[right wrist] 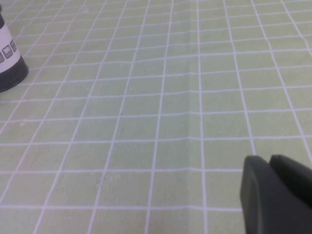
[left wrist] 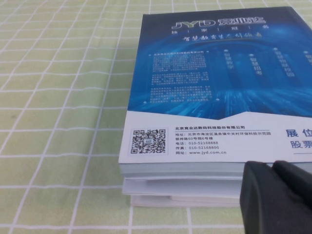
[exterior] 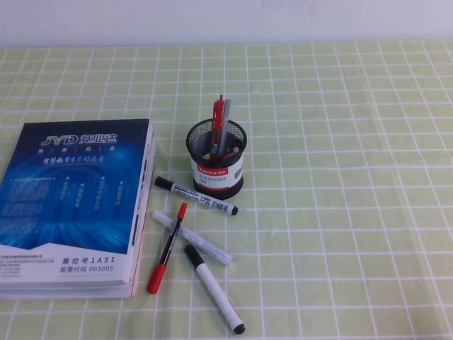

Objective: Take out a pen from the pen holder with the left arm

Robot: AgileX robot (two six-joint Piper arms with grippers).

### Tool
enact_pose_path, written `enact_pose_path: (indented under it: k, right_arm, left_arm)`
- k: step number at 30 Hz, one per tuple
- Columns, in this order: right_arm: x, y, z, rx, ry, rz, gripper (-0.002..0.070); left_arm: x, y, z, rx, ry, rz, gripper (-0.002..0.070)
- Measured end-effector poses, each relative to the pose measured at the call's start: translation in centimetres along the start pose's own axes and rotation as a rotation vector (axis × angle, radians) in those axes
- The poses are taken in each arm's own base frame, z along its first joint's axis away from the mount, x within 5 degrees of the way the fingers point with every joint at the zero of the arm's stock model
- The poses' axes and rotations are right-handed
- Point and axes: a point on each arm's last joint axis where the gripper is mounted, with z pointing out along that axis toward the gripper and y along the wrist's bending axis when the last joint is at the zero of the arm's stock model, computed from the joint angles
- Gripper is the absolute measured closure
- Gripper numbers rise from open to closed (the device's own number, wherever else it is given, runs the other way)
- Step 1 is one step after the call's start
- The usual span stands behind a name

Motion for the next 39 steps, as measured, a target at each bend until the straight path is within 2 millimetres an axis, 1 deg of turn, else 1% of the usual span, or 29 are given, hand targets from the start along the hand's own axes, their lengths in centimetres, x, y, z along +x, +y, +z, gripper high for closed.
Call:
enact_pose_path:
  k: [18, 23, 26, 29, 34, 39]
  right_arm:
    - [0.0, 0.0, 0.0, 0.000, 0.000, 0.000, 0.0692]
    - [0.0, 0.0, 0.0, 0.000, 0.000, 0.000, 0.0691]
    - [0.0, 0.0, 0.0, 0.000, 0.000, 0.000, 0.0691]
    - [0.0, 0.0, 0.0, 0.000, 0.000, 0.000, 0.0691]
    - [0.0, 0.0, 0.0, 0.000, 0.000, 0.000, 0.0692]
    - [0.0, 0.0, 0.0, 0.000, 0.000, 0.000, 0.0691]
  left_arm:
    - [-0.3, 0.1, 0.0, -0.011, -0.038, 0.076, 0.0675]
    - [-0.9, 0.0, 0.0, -0.006, -0.100, 0.088, 0.0675]
    - [-1.8, -0.1, -0.2, 0.003, -0.195, 0.091, 0.0675]
    - [-3.1, -0.3, -0.5, 0.019, -0.346, 0.093, 0.0675]
    - [-5.3, -0.7, -1.7, 0.068, -0.617, 0.031, 0.0675]
    - [-6.8, -1.0, -3.1, 0.117, -0.844, 0.005, 0.0675]
